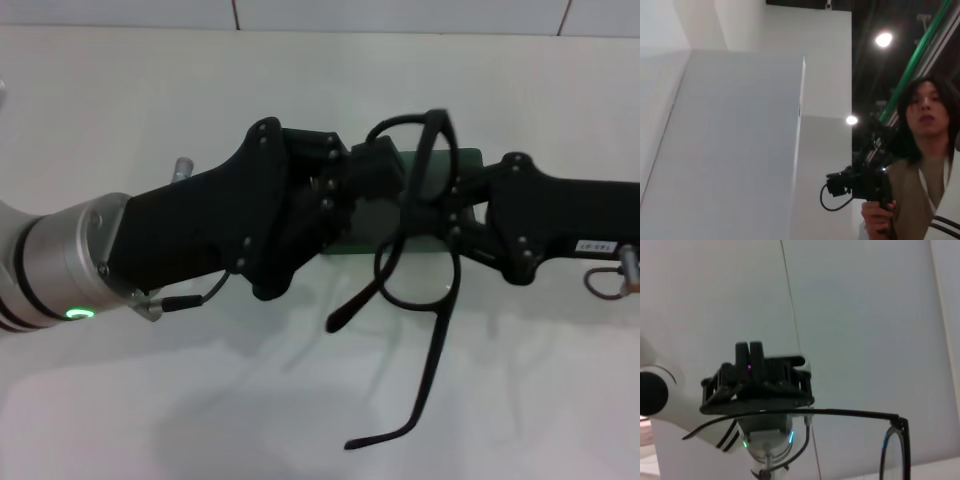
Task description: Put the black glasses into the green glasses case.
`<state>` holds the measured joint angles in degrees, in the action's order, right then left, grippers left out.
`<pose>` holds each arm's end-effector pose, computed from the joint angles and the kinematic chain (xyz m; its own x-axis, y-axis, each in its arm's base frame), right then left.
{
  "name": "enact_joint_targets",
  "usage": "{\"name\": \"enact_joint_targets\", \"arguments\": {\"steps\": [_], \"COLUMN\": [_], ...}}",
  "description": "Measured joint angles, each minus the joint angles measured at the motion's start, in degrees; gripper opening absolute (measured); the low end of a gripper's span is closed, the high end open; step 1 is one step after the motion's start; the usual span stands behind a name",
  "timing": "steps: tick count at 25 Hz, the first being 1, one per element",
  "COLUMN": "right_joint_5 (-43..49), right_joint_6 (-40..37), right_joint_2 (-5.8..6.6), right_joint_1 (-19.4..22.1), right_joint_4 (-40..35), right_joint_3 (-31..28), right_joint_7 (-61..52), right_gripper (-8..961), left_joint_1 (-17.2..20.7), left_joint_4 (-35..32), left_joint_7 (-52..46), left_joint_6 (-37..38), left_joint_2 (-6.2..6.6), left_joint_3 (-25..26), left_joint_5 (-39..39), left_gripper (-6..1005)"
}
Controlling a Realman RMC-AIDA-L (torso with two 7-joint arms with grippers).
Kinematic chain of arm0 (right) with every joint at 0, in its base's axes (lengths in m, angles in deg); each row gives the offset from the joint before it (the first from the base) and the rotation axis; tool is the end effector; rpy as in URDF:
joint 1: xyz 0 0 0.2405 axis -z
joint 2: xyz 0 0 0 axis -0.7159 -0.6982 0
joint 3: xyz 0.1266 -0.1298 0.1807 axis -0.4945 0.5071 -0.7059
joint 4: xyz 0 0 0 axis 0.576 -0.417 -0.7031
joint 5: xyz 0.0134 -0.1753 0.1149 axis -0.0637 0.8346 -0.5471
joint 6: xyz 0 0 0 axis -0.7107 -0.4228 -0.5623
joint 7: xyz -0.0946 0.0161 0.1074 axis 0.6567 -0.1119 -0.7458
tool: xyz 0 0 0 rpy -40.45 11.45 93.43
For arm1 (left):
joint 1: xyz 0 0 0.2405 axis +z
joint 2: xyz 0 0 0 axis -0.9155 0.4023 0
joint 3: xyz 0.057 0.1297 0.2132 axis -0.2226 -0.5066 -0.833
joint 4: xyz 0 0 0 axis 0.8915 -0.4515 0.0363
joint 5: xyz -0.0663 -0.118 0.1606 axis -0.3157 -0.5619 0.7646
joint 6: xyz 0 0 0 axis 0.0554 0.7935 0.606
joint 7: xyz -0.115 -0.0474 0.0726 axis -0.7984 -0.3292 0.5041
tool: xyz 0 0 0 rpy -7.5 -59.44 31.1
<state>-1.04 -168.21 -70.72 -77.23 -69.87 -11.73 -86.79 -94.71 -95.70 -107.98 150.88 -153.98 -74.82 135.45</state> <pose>0.1803 0.3206 -0.0134 0.7300 -0.0940 -0.6769 -0.1151 -0.9933 0.0138 -0.1802 0.2592 -0.0082 0.2959 0.0802 0.9519 0.0387 -0.9967 0.0719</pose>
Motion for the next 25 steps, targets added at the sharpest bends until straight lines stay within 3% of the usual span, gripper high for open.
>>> {"name": "enact_joint_targets", "arguments": {"steps": [3, 7, 11, 25], "right_joint_5": [0.2, -0.1, -0.3, -1.1], "right_joint_6": [1.2, 1.4, 1.4, 0.8], "right_joint_2": [-0.27, -0.36, -0.38, -0.37], "right_joint_1": [-0.6, -0.9, -1.2, -0.8], "right_joint_4": [0.1, 0.1, 0.2, 0.3], "right_joint_3": [1.4, 1.8, 2.1, 2.3], "right_joint_7": [0.1, 0.1, 0.1, 0.2], "right_gripper": [97, 97, 97, 97], "left_joint_1": [0.0, -2.7, -3.1, -2.5], "left_joint_4": [0.1, 3.3, 3.4, 4.1], "left_joint_7": [-0.1, 0.3, 0.4, 1.4], "left_joint_6": [0.0, -3.5, -6.5, -11.4], "left_joint_2": [0.0, -0.05, -0.19, -0.28], "left_joint_3": [0.0, -3.5, -5.8, -6.0], "left_joint_5": [-0.1, -0.1, -0.7, -0.8], "left_gripper": [33, 32, 33, 36]}}
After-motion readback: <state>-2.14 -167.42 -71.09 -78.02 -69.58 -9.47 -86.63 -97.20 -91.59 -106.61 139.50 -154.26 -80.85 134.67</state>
